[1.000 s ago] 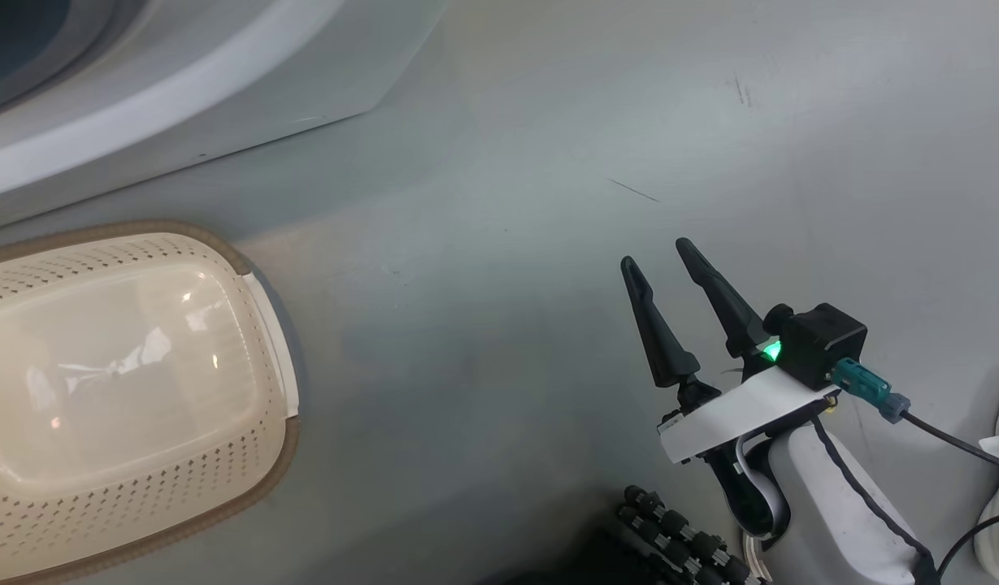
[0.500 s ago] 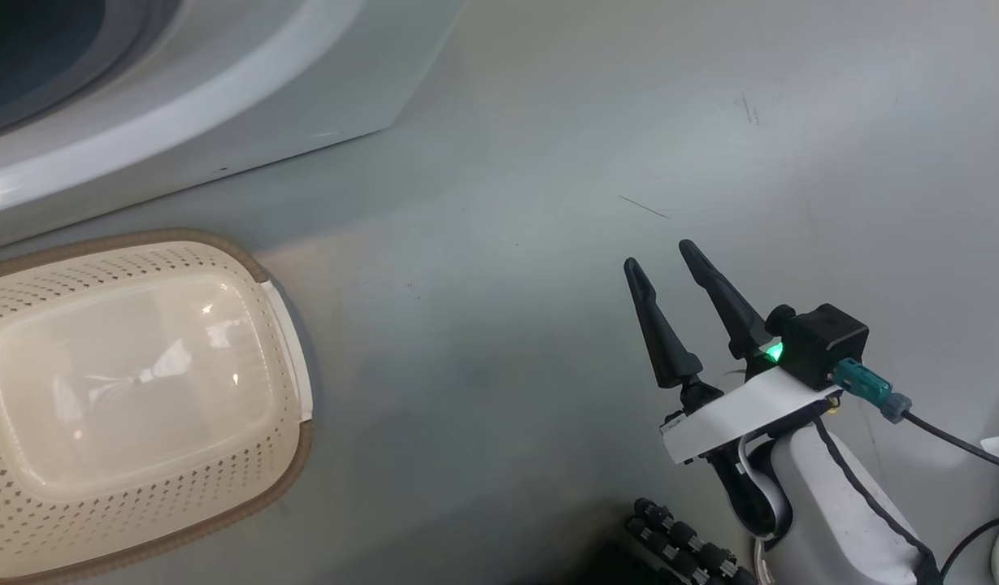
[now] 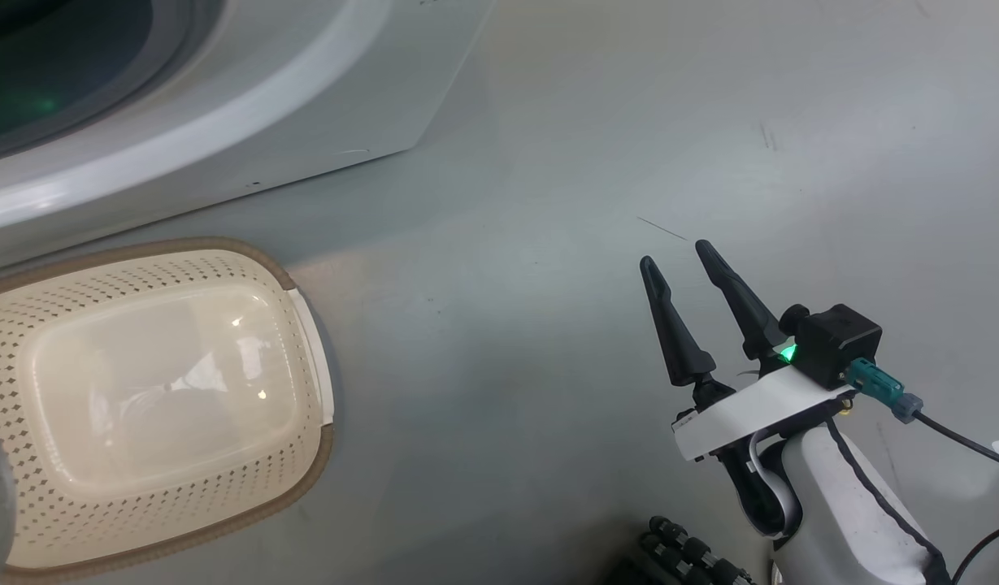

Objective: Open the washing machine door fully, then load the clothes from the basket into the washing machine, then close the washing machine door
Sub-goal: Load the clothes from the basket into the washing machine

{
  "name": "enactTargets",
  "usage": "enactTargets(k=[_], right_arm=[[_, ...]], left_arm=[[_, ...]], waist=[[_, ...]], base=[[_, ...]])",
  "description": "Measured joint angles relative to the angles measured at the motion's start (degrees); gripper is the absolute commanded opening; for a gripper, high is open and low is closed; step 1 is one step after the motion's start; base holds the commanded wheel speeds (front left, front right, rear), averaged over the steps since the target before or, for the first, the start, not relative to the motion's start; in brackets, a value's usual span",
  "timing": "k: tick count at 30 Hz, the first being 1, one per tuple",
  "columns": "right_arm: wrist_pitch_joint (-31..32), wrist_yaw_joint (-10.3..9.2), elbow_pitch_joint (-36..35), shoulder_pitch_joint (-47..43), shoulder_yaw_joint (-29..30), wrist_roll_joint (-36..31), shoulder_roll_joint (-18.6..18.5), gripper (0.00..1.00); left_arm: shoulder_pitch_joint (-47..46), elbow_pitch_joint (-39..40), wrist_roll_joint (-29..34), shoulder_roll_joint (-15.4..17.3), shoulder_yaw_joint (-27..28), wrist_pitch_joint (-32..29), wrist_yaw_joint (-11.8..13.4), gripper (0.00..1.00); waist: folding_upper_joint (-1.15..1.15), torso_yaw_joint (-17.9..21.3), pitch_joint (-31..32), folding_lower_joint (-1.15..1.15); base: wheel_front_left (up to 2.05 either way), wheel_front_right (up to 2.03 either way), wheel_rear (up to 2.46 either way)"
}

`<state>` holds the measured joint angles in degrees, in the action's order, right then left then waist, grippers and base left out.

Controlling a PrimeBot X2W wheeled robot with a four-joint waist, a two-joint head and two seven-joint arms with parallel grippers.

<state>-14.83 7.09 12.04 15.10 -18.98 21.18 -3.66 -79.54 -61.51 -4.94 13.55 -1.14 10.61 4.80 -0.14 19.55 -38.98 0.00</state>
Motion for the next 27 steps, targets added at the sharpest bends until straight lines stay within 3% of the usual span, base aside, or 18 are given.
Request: enactTargets(k=[15, 27], right_arm=[[0.0, 0.00, 0.1, -0.7, 0.9, -0.1, -0.1, 1.00], [0.0, 0.00, 0.8, -0.9, 2.9, -0.1, -0.9, 1.00]], left_arm=[[3.6, -4.3, -1.9, -3.1, 1.4, 1.4, 0.5, 1.00], [9.8, -7.0, -3.5, -7.6, 1.5, 2.8, 0.3, 1.00]], waist=[[0.00, -2.7, 4.1, 0.00], [0.00, -4.9, 9.1, 0.00]], base=[[0.00, 0.00, 0.00], [0.00, 0.00, 0.00]])
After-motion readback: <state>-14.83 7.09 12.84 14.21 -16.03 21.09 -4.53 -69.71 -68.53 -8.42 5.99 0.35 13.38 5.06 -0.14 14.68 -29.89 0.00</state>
